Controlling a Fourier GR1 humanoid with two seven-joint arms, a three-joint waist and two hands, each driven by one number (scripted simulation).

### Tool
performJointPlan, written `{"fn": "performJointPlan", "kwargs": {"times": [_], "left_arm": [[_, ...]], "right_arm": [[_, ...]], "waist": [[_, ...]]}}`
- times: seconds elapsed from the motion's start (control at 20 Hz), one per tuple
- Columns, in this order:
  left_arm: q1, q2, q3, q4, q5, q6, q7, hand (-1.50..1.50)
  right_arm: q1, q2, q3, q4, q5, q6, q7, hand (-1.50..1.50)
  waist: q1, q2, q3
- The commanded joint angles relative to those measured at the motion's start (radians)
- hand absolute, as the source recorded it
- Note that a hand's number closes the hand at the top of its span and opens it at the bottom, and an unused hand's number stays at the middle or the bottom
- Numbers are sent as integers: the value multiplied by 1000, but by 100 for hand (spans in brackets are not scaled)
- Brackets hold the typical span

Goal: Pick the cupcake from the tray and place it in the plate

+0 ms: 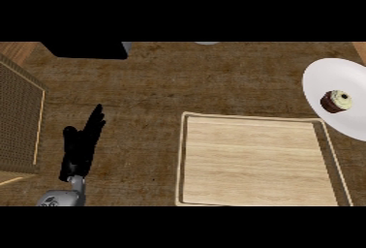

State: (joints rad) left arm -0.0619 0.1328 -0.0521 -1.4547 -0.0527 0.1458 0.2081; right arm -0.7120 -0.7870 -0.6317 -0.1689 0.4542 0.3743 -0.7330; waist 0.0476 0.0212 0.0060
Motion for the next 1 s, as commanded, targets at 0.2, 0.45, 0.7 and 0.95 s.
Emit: {"fn": "performJointPlan", "kwargs": {"times": [0.2,0.45,0.7,0.95], "left_arm": [[11,-8,7,6,4,-3,-27,0],[-41,-14,8,18,-7,9,14,0],[-33,-20,3,18,-18,19,6,0],[-22,-26,-8,1,-12,6,15,0]], "right_arm": [[81,7,-2,14,1,-39,-93,-150],[32,-12,4,15,7,-74,-12,-150],[68,-33,3,23,11,-74,-45,-150],[91,-68,-17,33,-3,-79,-44,-150]], "waist": [[6,4,2],[-2,0,0],[9,7,3],[14,9,5]]}}
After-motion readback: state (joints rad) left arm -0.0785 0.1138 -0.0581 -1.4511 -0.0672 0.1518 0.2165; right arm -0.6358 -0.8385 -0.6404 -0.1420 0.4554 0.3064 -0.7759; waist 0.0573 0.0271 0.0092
